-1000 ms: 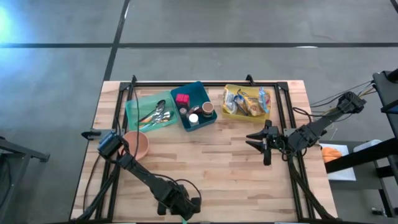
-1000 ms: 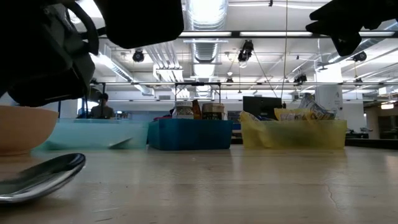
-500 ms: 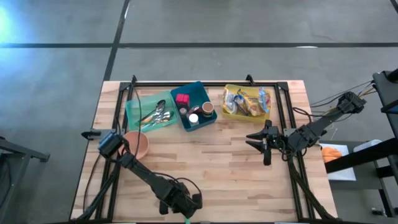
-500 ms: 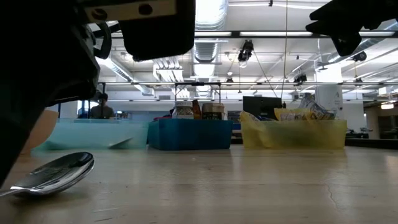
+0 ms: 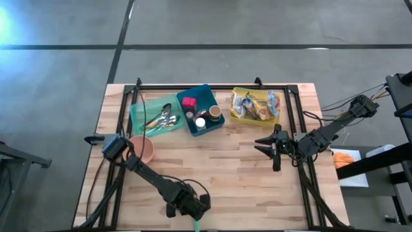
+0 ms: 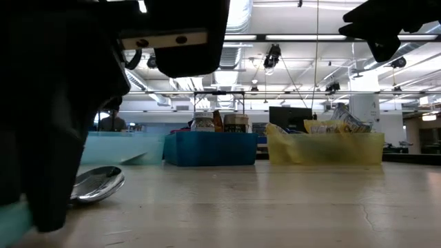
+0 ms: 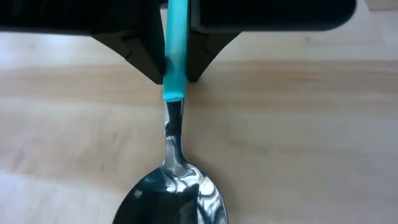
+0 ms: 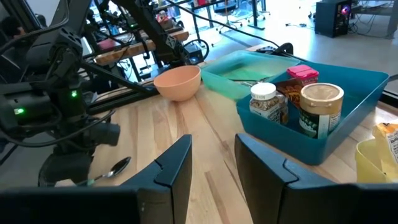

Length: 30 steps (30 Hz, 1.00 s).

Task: Pick & Place Food Item
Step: Put the green spoon into the green bin

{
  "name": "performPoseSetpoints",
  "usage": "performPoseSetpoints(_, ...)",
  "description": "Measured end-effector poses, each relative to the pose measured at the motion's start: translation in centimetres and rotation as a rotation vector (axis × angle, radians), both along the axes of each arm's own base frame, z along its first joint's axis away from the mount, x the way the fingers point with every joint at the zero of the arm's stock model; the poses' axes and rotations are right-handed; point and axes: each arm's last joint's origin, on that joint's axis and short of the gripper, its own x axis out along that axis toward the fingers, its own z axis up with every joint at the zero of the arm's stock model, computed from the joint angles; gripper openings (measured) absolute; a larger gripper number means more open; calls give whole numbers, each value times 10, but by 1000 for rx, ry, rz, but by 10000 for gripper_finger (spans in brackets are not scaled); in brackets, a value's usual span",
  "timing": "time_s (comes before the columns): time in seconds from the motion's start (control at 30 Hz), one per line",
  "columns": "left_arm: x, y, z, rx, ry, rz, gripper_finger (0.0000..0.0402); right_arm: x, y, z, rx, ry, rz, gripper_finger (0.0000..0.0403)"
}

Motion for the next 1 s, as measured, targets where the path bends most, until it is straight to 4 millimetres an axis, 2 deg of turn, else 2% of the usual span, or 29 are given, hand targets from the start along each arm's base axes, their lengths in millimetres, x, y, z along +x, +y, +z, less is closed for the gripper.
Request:
performPoseSetpoints(0.53,2,27,18,39,51,41,26,0,0,0,0,0,0,119)
performPoseSetpoints(0.73,-1,41,37,50,59,63,26,0,0,0,0,0,0,119)
performPoseSetpoints(1.0,-14,73,75,90,119,119,26,0,0,0,-1,1,0,119)
